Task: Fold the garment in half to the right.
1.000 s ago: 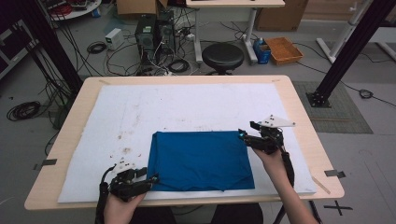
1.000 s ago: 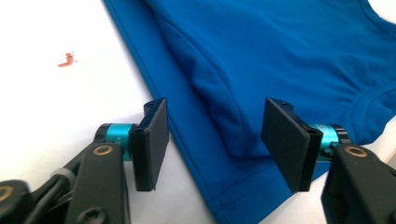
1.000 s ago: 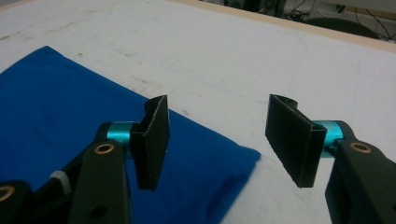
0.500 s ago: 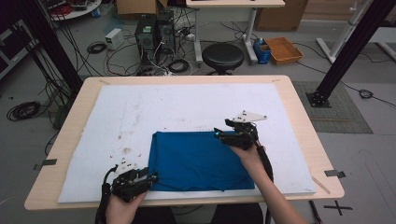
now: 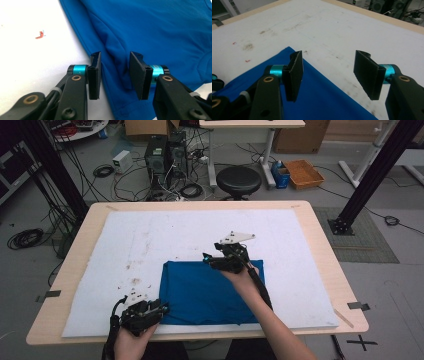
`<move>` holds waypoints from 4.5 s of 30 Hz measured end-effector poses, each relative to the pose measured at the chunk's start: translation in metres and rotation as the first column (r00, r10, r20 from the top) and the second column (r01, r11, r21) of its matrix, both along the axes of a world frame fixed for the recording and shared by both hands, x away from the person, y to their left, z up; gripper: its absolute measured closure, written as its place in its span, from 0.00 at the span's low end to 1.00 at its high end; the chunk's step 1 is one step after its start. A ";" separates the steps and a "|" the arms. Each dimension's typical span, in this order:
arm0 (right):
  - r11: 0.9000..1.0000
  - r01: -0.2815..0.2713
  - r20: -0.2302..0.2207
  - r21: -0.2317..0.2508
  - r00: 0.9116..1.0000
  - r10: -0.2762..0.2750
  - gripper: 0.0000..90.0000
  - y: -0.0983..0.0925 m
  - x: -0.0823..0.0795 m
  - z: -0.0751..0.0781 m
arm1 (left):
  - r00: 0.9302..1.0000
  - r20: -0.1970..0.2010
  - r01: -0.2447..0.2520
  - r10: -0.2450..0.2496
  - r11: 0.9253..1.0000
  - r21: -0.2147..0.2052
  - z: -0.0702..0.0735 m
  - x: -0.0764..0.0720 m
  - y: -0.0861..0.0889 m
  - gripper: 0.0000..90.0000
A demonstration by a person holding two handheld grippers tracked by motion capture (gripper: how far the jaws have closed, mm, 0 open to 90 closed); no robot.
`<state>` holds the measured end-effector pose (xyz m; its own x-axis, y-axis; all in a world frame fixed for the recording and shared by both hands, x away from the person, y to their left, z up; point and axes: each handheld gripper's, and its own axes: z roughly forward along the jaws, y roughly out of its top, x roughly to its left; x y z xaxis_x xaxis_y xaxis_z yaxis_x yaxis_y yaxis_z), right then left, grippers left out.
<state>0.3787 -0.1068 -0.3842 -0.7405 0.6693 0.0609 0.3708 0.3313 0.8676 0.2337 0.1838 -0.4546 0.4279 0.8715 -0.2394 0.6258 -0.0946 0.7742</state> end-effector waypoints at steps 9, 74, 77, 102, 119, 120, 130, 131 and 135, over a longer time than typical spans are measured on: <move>0.999 -0.017 -0.097 0.026 0.995 0.020 0.48 0.043 0.023 -0.014 | 1.000 -0.005 -0.002 0.001 1.000 -0.014 0.000 0.000 0.001 0.71; 0.986 -0.131 -0.134 -0.106 0.984 0.117 0.94 0.128 0.034 -0.026 | 1.000 0.004 -0.013 0.013 1.000 -0.020 0.006 -0.003 0.004 0.61; 0.986 -0.130 -0.133 -0.101 0.984 0.116 0.94 0.127 0.034 -0.025 | 1.000 -0.014 -0.006 0.006 1.000 -0.005 0.002 -0.002 0.000 0.60; 0.990 -0.142 -0.161 -0.004 0.977 0.139 0.94 0.074 0.037 0.001 | 0.982 0.071 0.181 -0.177 0.982 -0.054 0.037 -0.002 -0.047 0.93; 0.995 -0.096 -0.208 0.031 0.973 0.101 0.93 -0.029 0.049 0.009 | 0.947 0.084 0.320 -0.311 0.937 -0.140 0.048 0.019 -0.137 0.93; 0.995 -0.092 -0.211 0.031 0.973 0.096 0.93 -0.036 0.049 0.009 | 0.945 0.085 0.326 -0.317 0.934 -0.143 0.048 0.020 -0.142 0.93; 0.998 -0.068 -0.226 -0.006 0.972 0.065 0.93 -0.086 0.051 0.004 | 0.929 0.062 0.370 -0.365 0.914 -0.167 0.039 0.031 -0.197 0.93; 0.998 -0.061 -0.231 -0.014 0.971 0.056 0.92 -0.090 0.051 0.003 | 0.929 0.061 0.371 -0.366 0.913 -0.171 0.038 0.032 -0.202 0.93; 0.999 -0.043 -0.234 -0.025 0.972 0.036 0.92 -0.108 0.052 -0.002 | 0.922 0.055 0.386 -0.382 0.905 -0.180 0.033 0.034 -0.218 0.93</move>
